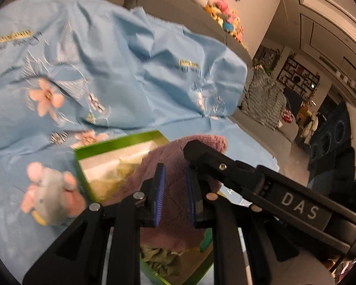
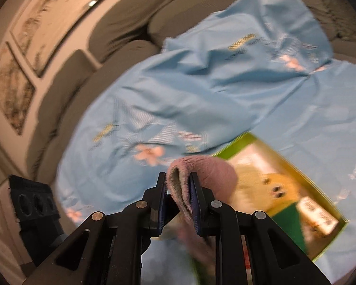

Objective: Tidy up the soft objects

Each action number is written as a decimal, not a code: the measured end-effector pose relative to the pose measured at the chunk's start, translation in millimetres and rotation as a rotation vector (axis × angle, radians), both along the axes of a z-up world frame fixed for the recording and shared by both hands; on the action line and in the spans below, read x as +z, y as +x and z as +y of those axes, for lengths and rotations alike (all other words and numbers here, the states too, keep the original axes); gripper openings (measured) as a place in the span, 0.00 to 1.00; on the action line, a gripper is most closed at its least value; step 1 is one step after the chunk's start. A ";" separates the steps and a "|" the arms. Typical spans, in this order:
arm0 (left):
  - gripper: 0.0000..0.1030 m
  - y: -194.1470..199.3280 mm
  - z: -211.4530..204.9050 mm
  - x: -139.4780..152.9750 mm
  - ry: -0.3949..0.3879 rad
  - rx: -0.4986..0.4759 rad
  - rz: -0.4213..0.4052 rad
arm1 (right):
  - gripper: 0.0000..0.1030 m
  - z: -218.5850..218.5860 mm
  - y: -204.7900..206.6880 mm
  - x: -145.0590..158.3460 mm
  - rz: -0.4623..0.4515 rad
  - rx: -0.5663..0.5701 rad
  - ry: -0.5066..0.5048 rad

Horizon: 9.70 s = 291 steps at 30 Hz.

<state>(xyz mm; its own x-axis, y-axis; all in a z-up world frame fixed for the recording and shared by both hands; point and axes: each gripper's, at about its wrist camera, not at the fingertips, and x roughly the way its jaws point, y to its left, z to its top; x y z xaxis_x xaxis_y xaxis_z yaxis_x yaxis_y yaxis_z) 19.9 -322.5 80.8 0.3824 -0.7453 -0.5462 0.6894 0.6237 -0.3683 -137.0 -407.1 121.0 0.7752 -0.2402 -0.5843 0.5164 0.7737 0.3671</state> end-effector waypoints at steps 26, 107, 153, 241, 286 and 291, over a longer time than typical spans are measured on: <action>0.15 26.6 -38.7 -85.9 0.198 0.042 0.161 | 0.21 -70.8 12.4 -87.1 0.449 -0.220 -0.020; 0.78 14.4 353.7 -81.2 0.116 0.756 0.261 | 0.74 238.2 117.8 -190.3 0.681 0.533 -0.188; 0.44 -17.8 213.3 -35.8 -0.002 0.290 0.112 | 0.64 155.1 71.7 -123.8 0.209 0.390 0.305; 0.55 -1.2 -10.2 -61.4 0.019 0.000 0.135 | 0.69 -48.6 -41.6 -62.3 0.118 -0.188 0.158; 0.99 -68.3 91.3 -19.1 0.170 0.448 -0.070 | 1.00 37.3 -51.4 -2.0 0.040 -0.266 -0.325; 0.99 -74.4 94.9 -19.9 0.185 0.451 -0.084 | 1.00 33.2 -57.8 -3.3 0.056 -0.284 -0.311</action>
